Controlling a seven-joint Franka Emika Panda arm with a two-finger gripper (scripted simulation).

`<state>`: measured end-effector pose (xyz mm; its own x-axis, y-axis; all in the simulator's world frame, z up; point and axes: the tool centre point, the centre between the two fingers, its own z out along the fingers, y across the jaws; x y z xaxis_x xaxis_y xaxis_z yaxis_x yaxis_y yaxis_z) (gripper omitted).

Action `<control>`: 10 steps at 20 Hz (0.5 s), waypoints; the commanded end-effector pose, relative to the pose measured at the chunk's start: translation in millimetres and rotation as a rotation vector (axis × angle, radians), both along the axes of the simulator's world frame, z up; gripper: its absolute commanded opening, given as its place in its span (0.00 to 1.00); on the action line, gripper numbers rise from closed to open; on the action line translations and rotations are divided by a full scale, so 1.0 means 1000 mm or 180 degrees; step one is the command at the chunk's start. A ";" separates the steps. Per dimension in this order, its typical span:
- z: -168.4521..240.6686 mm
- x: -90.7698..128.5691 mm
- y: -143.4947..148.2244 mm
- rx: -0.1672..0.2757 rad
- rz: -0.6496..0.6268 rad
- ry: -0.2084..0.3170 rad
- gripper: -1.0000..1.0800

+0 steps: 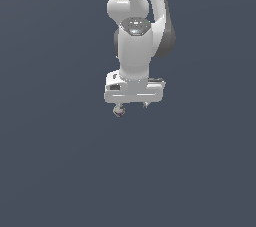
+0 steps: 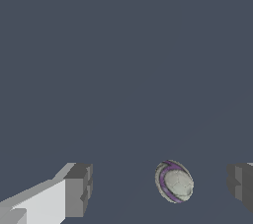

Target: Pick up the object and move it to a goal position.

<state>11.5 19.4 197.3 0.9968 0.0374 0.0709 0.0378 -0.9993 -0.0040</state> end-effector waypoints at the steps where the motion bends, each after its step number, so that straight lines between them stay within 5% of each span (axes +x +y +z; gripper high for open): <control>1: 0.000 0.000 0.000 0.0000 0.0000 0.0000 0.96; 10: 0.012 0.001 -0.001 0.0019 0.0014 -0.0036 0.96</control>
<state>12.2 18.5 206.7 0.9960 0.0385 0.0804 0.0394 -0.9992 -0.0087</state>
